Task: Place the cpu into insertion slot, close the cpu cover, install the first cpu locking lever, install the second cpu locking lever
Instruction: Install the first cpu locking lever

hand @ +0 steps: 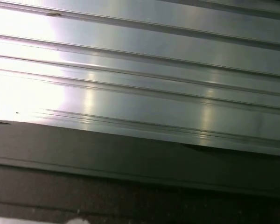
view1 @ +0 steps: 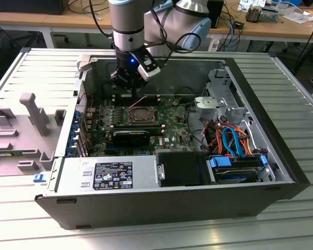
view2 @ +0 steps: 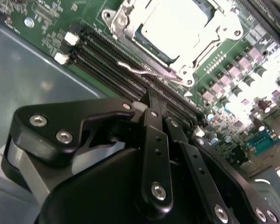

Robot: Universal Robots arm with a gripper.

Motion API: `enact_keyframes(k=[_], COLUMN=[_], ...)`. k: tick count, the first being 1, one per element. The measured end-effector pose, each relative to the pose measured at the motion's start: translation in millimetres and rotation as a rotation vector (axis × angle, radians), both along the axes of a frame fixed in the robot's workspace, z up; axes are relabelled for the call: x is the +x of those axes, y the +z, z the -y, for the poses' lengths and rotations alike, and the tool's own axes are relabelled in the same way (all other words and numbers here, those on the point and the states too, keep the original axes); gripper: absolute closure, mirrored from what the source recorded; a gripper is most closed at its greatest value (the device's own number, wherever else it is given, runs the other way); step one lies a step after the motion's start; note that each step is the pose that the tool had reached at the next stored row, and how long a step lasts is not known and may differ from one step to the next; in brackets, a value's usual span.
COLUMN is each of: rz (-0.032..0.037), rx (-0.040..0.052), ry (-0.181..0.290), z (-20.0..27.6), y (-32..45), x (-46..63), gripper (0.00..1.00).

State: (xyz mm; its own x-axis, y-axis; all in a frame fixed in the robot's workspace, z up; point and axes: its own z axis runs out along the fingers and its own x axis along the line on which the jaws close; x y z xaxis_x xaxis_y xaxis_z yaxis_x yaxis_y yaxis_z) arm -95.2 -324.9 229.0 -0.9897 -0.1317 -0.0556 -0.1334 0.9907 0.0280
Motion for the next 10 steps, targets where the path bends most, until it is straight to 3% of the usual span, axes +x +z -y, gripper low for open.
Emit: enact_keyframes(k=[5,8,10], rz=[0.0001,0.0001,0.0001], rx=[-0.0099,-0.0135,-0.0145], ry=[0.000,0.000,0.000], z=[2.3,11.3,13.7], y=[0.0,0.0,0.0], x=[-1.0,-1.6,-1.7], gripper=[0.89,0.89,0.89])
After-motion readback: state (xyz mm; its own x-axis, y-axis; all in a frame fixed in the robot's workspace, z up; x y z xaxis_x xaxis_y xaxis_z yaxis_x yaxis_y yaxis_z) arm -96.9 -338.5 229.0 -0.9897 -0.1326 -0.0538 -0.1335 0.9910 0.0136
